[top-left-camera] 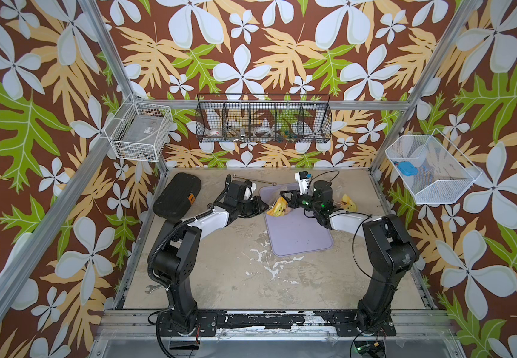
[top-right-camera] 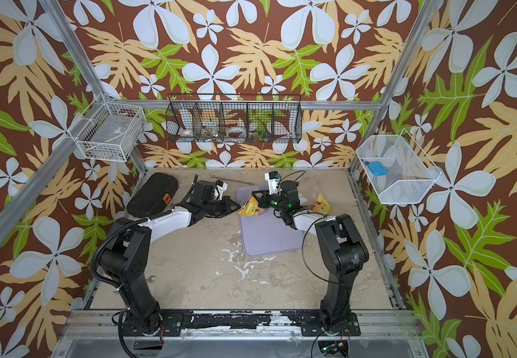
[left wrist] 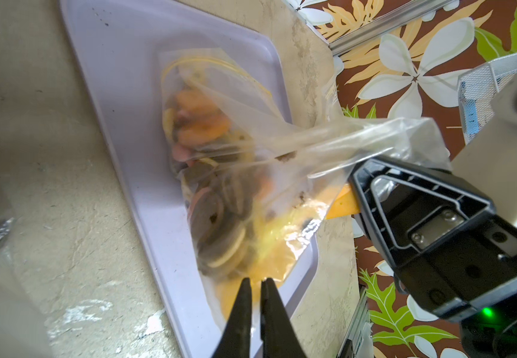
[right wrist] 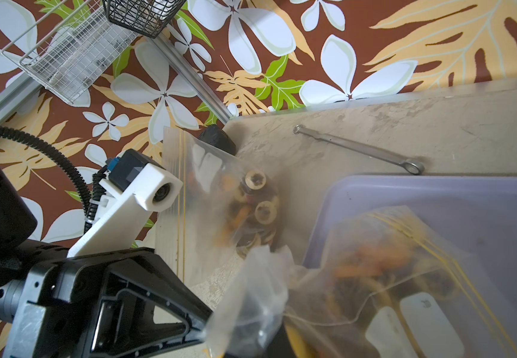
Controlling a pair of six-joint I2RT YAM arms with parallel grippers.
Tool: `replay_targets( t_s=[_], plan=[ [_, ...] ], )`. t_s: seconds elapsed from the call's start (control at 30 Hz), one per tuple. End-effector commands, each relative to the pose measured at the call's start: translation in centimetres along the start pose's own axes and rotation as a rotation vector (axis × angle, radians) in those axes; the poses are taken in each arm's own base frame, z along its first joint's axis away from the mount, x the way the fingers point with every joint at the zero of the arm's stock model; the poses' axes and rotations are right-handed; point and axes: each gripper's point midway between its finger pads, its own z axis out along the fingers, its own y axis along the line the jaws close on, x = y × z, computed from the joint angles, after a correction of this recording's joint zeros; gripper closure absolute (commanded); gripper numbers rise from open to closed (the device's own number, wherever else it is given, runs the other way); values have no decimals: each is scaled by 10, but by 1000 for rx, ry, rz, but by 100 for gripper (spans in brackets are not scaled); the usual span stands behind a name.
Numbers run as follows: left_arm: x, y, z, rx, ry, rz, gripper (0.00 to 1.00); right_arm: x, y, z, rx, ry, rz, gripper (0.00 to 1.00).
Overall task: Pour cookies out of the ziploc bag
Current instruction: 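Pour the cookies out of the ziploc bag onto the tray.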
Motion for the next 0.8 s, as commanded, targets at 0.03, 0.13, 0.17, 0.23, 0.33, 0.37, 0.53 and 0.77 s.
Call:
replay_targets(
  t_s=[0.03,0.13,0.17,0.23,0.33,0.37,0.53,0.77],
  plan=[
    [-5,-8,-1,14,-9,25,95,-15,10,-3,-30,-33,-25,99],
    [-10,-12,-2,16,-15,34,99,-19,10,-4,-31,-39,-28,99],
    [-12,-15,-2,19,-17,39,100,-22,11,-6,-32,-43,-29,99],
    [-17,-20,-2,22,-21,50,100,-25,11,-7,-32,-48,-29,99],
    [-28,-32,-4,30,-29,71,100,-32,14,-10,-33,-59,-33,98],
    [-31,-37,-6,34,-34,80,100,-34,15,-12,-35,-64,-34,98],
    [-41,-47,-9,35,-46,99,100,-40,19,-13,-40,-74,-35,98],
    [-29,-29,-12,-15,-46,107,84,-36,16,-11,-37,-65,-26,98]
  ],
)
